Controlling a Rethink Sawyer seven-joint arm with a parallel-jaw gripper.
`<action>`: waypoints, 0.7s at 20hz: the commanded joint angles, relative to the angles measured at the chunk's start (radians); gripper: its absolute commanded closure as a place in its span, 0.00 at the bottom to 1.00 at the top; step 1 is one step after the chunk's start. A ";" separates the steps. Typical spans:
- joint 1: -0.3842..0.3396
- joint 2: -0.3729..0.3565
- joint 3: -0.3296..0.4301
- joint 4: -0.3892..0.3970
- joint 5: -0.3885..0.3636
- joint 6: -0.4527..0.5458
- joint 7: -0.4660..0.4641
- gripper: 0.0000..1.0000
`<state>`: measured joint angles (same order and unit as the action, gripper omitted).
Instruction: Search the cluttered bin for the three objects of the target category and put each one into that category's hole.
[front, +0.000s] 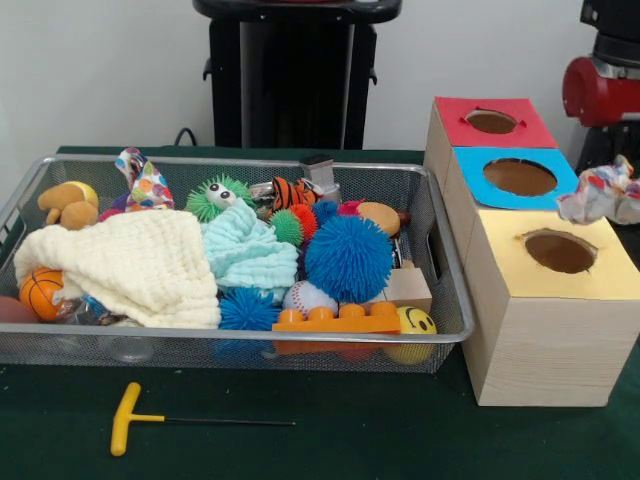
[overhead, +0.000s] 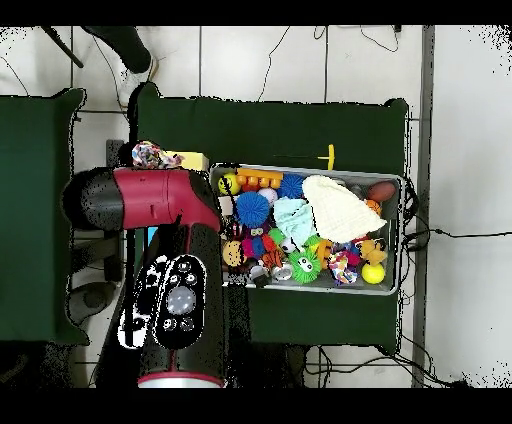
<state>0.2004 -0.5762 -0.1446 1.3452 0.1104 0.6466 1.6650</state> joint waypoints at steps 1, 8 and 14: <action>-0.018 0.156 0.007 -0.173 0.023 0.068 0.235 1.00; -0.028 0.159 0.022 -0.101 0.036 0.002 0.226 1.00; -0.056 0.121 0.047 0.010 0.033 -0.069 0.194 1.00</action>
<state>0.1938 -0.4632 -0.1457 1.2481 0.1266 0.6361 1.6652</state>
